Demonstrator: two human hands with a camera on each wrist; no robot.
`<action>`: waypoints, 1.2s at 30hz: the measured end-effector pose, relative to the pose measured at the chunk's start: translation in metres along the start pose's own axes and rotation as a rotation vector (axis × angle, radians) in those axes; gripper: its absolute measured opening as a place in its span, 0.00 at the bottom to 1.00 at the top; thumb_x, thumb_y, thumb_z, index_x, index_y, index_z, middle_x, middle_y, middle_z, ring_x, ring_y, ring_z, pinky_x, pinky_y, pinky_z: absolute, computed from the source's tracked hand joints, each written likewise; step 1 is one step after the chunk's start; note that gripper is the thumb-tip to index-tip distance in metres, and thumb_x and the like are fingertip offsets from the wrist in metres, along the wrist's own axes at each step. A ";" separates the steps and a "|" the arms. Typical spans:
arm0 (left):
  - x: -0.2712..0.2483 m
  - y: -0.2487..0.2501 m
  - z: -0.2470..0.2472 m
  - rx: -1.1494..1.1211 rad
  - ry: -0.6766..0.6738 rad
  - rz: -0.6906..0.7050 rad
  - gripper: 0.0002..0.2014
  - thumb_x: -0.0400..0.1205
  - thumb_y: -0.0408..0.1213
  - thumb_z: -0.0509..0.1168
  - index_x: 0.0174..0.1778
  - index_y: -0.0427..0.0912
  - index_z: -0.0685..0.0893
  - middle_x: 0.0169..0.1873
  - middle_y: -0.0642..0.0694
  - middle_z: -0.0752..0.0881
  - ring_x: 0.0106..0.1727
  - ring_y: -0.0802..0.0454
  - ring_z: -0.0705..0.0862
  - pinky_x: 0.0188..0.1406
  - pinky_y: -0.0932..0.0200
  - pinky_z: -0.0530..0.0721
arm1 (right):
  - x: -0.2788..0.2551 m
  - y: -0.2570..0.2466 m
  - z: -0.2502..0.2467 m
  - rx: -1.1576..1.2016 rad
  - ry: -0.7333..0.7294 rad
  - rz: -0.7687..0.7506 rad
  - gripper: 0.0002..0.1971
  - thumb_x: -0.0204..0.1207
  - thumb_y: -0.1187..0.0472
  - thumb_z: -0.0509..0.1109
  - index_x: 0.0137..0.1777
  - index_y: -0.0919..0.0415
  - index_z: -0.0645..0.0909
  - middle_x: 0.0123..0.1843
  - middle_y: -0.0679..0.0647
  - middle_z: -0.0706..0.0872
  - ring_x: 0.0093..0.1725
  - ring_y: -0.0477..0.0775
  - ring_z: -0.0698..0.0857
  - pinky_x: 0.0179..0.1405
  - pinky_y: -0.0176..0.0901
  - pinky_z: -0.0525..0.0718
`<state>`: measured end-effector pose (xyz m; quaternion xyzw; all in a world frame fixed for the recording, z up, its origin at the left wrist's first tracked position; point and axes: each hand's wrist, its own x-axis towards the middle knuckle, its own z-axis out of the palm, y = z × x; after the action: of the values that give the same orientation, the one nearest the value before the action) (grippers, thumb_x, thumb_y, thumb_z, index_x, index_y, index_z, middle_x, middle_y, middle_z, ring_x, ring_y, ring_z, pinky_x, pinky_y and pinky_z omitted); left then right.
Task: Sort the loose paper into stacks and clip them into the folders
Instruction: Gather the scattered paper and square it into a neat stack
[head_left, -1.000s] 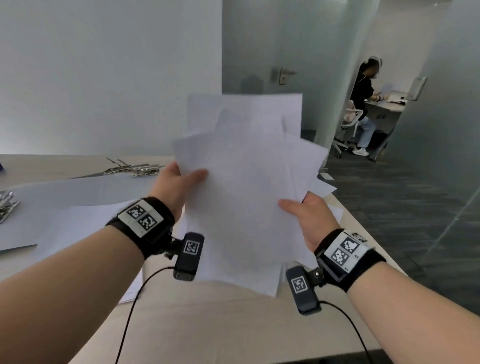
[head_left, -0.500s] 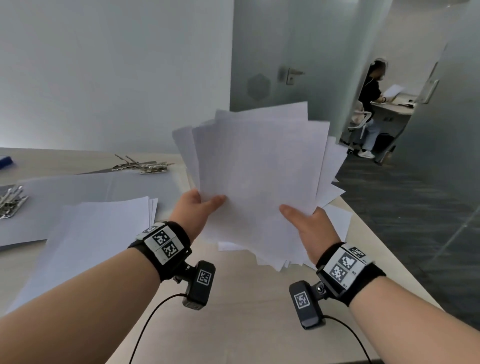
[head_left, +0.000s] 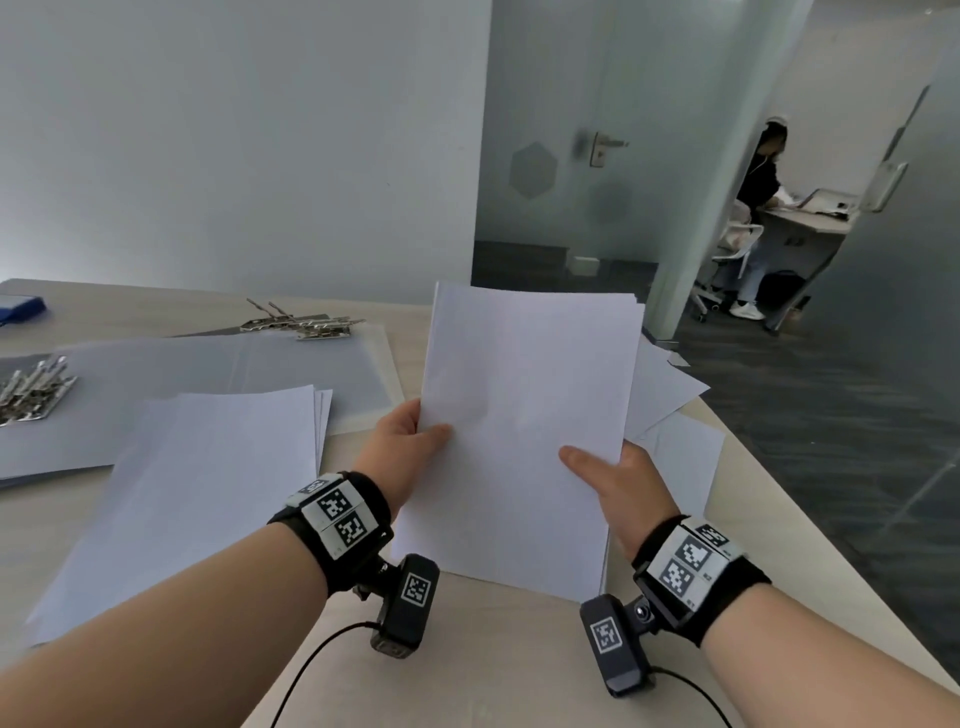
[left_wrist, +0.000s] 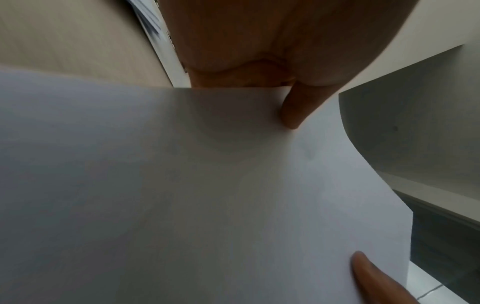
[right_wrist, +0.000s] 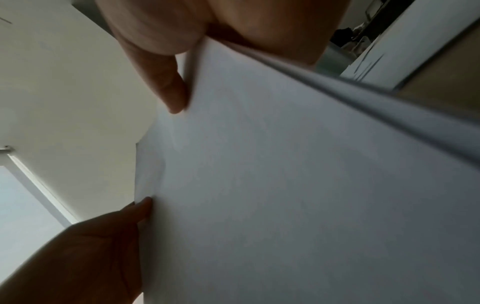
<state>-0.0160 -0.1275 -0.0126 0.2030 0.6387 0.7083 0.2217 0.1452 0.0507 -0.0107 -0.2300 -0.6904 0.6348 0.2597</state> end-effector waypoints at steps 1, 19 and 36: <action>0.000 0.003 -0.007 0.011 0.013 -0.003 0.14 0.83 0.25 0.62 0.60 0.43 0.86 0.52 0.40 0.92 0.51 0.39 0.90 0.53 0.43 0.88 | 0.001 -0.002 0.005 0.017 -0.016 -0.003 0.06 0.79 0.63 0.74 0.54 0.58 0.89 0.51 0.52 0.94 0.53 0.53 0.92 0.57 0.50 0.88; -0.030 0.014 -0.260 0.492 0.553 -0.297 0.16 0.80 0.23 0.64 0.62 0.38 0.84 0.48 0.36 0.86 0.48 0.39 0.86 0.60 0.44 0.84 | 0.007 0.009 0.143 -0.088 -0.342 0.190 0.10 0.84 0.55 0.64 0.54 0.55 0.87 0.44 0.54 0.94 0.38 0.55 0.89 0.36 0.46 0.81; 0.018 0.005 -0.073 0.496 0.085 -0.143 0.23 0.81 0.35 0.67 0.73 0.49 0.76 0.67 0.48 0.80 0.59 0.49 0.82 0.57 0.51 0.83 | 0.070 0.008 0.017 -0.982 -0.318 0.037 0.10 0.79 0.45 0.65 0.53 0.44 0.85 0.63 0.43 0.84 0.65 0.47 0.81 0.65 0.45 0.78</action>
<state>-0.0725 -0.1768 -0.0149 0.1755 0.8142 0.5207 0.1876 0.0813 0.0838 -0.0150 -0.2376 -0.9338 0.2674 0.0016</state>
